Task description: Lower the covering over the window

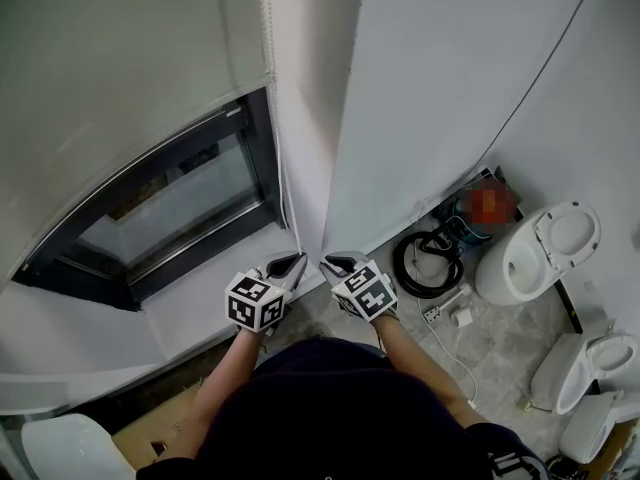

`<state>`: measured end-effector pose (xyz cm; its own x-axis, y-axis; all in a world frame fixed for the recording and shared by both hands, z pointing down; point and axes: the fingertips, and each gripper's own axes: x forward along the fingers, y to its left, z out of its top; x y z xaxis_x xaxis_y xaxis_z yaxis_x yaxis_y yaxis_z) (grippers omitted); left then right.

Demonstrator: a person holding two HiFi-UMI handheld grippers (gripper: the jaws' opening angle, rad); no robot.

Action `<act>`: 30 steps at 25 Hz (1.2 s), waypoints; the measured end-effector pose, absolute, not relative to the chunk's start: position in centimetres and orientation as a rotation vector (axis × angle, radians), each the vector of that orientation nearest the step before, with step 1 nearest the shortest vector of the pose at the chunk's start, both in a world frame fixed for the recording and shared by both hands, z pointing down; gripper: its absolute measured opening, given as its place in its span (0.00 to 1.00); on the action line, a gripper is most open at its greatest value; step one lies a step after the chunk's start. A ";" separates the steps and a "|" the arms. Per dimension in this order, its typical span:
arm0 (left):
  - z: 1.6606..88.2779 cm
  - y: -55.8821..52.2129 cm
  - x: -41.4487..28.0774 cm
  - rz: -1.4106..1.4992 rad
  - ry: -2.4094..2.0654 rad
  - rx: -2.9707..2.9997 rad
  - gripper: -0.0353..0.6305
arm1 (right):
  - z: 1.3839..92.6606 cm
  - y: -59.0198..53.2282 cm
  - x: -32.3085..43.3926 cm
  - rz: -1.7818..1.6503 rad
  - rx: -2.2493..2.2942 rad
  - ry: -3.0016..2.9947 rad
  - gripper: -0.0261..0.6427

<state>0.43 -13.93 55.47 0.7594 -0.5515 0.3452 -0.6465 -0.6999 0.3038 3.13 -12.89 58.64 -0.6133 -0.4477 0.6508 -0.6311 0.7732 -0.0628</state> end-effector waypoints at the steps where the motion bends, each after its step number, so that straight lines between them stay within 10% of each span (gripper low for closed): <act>1: 55.4 -13.8 0.5 0.317 -0.910 2.549 0.07 | 57.2 -13.2 3.5 0.374 0.825 -2.359 0.06; 30: 55.2 -12.9 0.5 0.297 -0.922 2.553 0.07 | 33.8 -15.9 -2.8 -0.006 0.884 -2.838 0.11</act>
<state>0.47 -12.88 55.23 0.7587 -0.5618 0.3299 -0.6487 -0.6983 0.3027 -2.76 -15.86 33.79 -0.8101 -0.5640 0.1600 -0.5633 0.8245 0.0540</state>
